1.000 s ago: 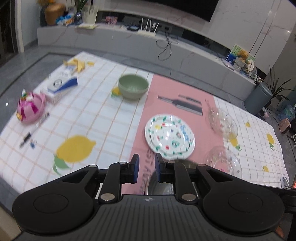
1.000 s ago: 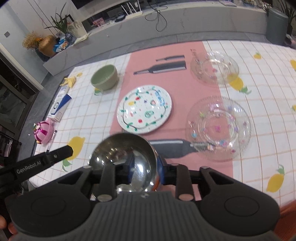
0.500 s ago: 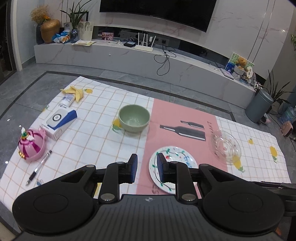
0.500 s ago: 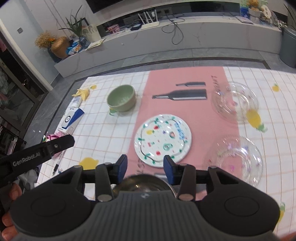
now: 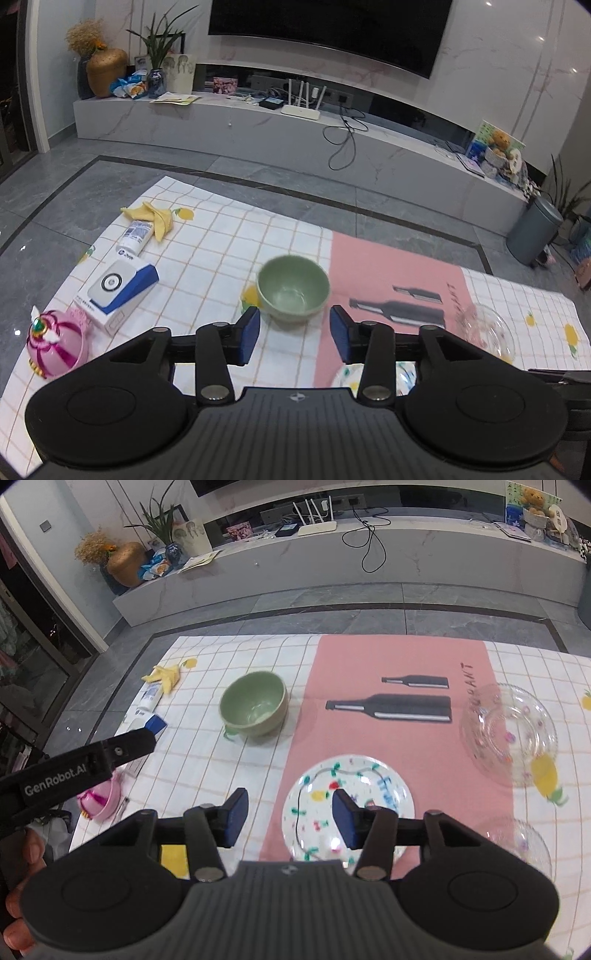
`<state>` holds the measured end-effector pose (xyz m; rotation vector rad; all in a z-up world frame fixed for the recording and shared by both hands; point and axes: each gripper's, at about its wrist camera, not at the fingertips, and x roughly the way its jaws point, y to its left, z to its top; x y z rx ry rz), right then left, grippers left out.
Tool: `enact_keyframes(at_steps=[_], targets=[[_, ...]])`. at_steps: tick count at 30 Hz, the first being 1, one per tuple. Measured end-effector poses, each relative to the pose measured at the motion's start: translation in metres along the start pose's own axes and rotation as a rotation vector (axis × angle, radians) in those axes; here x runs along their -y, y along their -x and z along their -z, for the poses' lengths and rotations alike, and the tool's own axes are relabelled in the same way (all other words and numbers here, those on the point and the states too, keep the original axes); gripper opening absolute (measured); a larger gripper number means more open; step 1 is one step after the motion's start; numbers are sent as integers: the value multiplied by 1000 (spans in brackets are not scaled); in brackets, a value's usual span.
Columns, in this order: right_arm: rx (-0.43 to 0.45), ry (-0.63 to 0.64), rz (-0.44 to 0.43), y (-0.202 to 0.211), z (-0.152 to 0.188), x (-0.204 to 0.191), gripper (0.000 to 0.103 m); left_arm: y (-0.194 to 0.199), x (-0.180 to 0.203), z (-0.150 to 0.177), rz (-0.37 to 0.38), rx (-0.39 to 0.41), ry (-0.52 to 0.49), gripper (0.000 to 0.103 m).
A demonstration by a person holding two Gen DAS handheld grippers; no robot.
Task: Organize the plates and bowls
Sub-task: 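Move both grippers toward the pale green bowl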
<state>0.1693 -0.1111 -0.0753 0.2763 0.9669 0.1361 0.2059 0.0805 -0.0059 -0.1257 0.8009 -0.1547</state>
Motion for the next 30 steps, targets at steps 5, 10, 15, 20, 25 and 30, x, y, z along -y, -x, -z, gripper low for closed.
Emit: enact_keyframes(at_steps=[5,10,15,20,25,30], targets=[[-1,-2,3,-28,-23,3,55,-26,-17,-11,28,2,64,52],[-20,-28,13,-59,-44,8,55,-53,-32,-19,40,-8,125,52],[-15,-47,2,-86,-63,9,55,-80,-45,-27,30,-13,164,52],[-6,-44,-3,-114,-79,5,54,-108,-47,-31,23,-48,168,52],[-40,-52,-3,-146,-89,0,47,-140,-44,-24,12,-96,152,52],[-79,-68,-17,-173,-92,-2,37,-167,-45,-15,-6,-157,171,45]])
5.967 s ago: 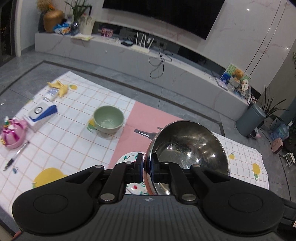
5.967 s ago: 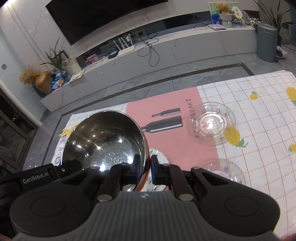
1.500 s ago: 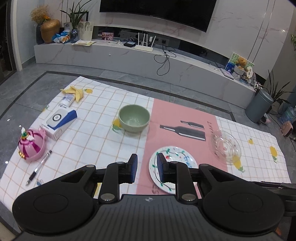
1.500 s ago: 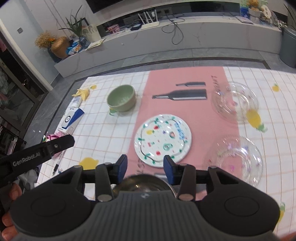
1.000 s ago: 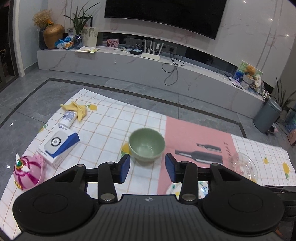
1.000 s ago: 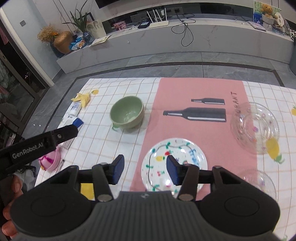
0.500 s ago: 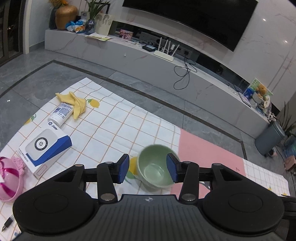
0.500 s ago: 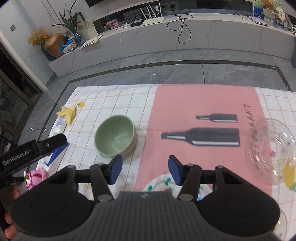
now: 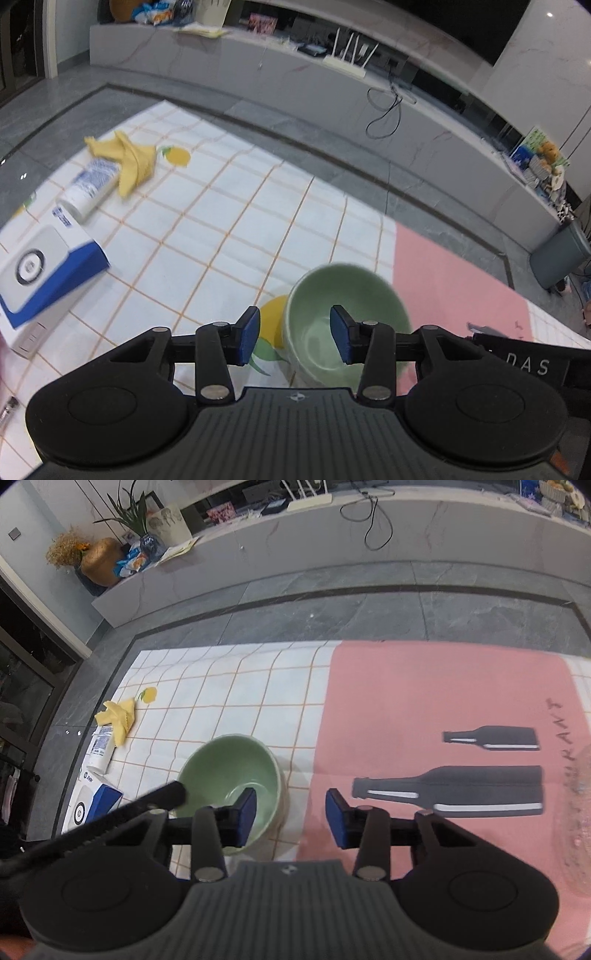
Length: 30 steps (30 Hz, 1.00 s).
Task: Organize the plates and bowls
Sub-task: 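Move both grippers toward the pale green bowl, then close both grippers on the rim of the pale green bowl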
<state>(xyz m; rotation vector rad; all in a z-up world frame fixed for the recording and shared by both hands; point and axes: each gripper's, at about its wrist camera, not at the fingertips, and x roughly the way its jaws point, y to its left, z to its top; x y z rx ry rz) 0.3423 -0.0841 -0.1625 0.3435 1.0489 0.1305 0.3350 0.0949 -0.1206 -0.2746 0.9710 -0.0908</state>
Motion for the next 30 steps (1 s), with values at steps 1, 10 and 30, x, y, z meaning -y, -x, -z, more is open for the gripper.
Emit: enact_keyframes(at_steps=[1,10,30], targets=[[-7,-3,1,-5,0,-1,35,-4,-2,1,-7,-10,6,44],[-52,-33,-19,-31,-3,-3,21,-18,-4,3,-10,-52,38,22],[-96,-85,-18,-29,3,3,9,-12,12,5,-64,-67,8,8]])
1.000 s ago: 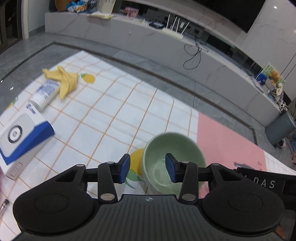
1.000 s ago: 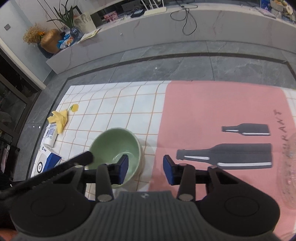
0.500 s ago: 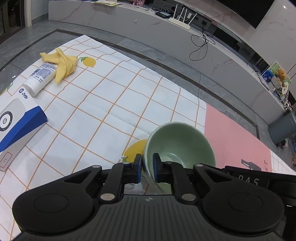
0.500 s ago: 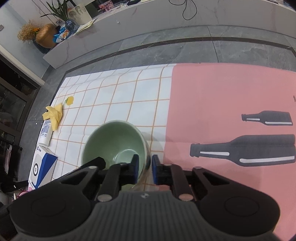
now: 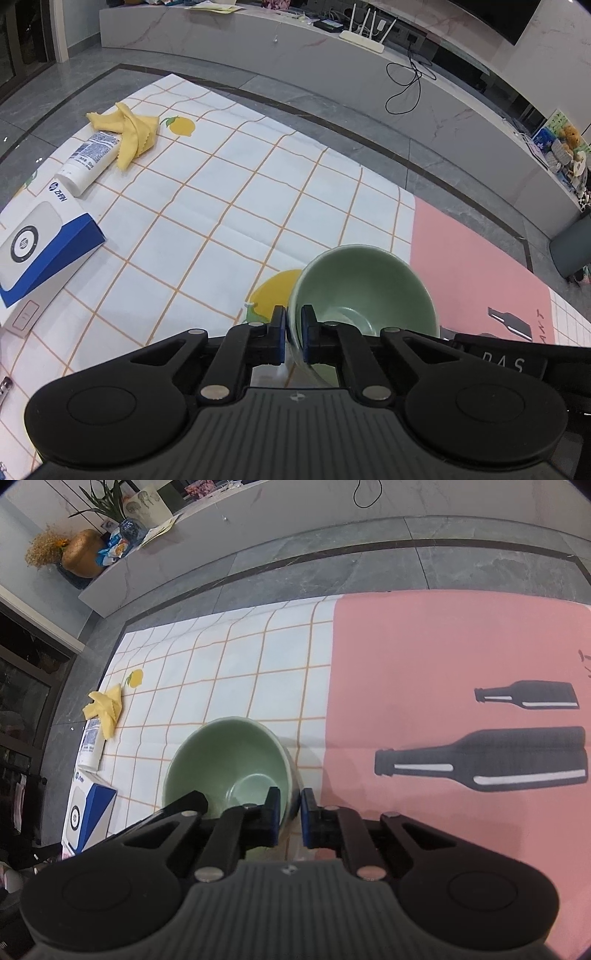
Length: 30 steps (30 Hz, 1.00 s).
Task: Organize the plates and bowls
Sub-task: 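Close both grippers on the rim of the pale green bowl, then lift the green bowl and lower it into the steel bowl in the orange pot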
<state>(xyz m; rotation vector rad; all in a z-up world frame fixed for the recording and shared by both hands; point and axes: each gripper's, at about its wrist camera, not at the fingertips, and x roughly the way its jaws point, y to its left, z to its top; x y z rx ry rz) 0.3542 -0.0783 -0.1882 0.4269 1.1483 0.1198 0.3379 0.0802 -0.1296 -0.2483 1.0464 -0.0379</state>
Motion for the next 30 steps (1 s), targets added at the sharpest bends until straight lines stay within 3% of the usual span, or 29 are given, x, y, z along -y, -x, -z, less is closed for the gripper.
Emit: enact_keyframes(at_steps=[12,20,30], targets=[[1,-27,-53,63,33,8,9,68,16,24,4,20,-12,9],[26,-14,-70,132,82,17,9,133,30,62,45,52,-15,9],[125,-34,-112,223,150,33,10,208,41,112,117,101,-19,10]])
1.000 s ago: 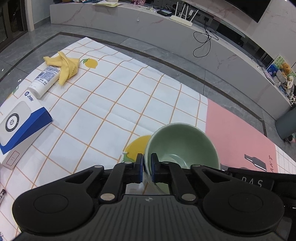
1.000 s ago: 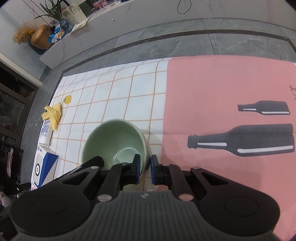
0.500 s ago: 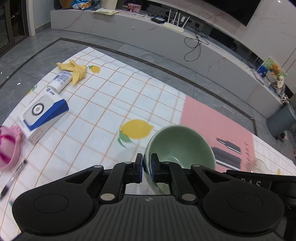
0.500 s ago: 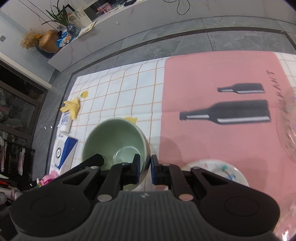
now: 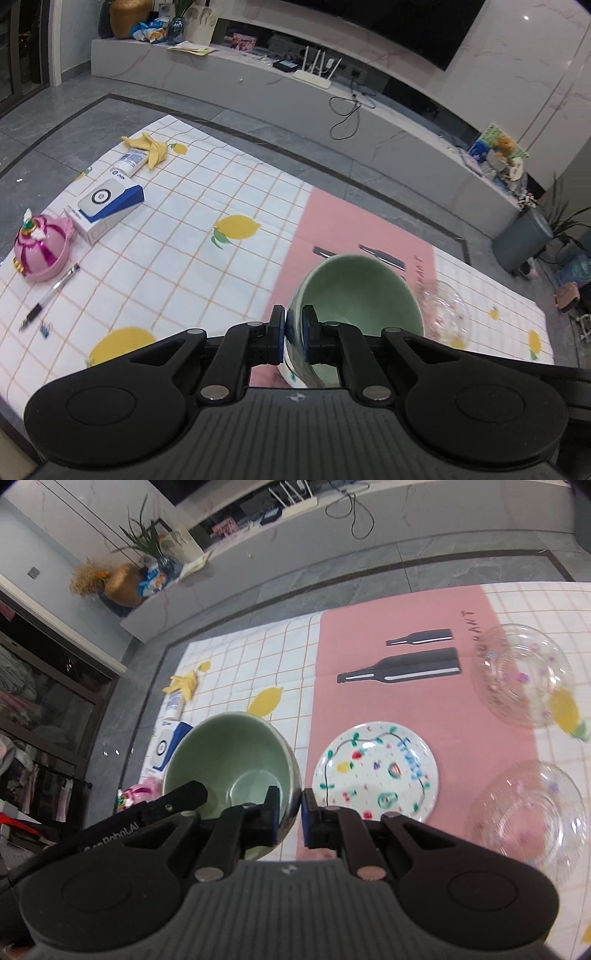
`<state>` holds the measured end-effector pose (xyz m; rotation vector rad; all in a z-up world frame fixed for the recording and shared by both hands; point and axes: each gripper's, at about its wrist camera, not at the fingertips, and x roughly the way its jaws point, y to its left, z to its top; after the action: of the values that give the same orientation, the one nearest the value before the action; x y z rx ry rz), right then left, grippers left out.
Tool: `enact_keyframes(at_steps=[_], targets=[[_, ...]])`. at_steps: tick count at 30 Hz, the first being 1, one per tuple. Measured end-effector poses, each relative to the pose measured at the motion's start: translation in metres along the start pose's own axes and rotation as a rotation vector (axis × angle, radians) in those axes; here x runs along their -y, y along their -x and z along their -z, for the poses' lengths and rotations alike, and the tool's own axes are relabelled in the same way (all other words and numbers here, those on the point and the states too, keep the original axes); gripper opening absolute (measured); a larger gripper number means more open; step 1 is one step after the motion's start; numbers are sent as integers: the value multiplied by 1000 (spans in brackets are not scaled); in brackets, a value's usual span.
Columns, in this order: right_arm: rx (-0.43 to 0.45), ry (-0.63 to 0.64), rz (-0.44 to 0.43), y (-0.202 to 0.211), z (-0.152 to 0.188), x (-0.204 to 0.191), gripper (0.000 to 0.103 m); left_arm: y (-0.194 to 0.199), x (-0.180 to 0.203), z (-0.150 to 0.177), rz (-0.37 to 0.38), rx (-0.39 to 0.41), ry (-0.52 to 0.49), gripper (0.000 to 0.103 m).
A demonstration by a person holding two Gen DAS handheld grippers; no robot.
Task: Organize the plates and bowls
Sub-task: 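Lift the green bowl and lower it into the steel bowl in the orange pot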
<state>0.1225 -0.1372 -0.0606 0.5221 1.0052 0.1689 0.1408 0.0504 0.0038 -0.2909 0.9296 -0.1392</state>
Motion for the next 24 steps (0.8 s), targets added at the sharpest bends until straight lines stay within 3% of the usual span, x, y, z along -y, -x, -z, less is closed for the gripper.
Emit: enact_keyframes(at_steps=[9,18,24], targets=[[27,-9,-17,51,51,8,10,35,-1,43,30,-6,10,10],[7,-45,-14,64,92,27,11,37,-8,82,47,-96,15,10],[-5,-61,-14,64,105,36,11,39,-8,95,44,-107,12,10]])
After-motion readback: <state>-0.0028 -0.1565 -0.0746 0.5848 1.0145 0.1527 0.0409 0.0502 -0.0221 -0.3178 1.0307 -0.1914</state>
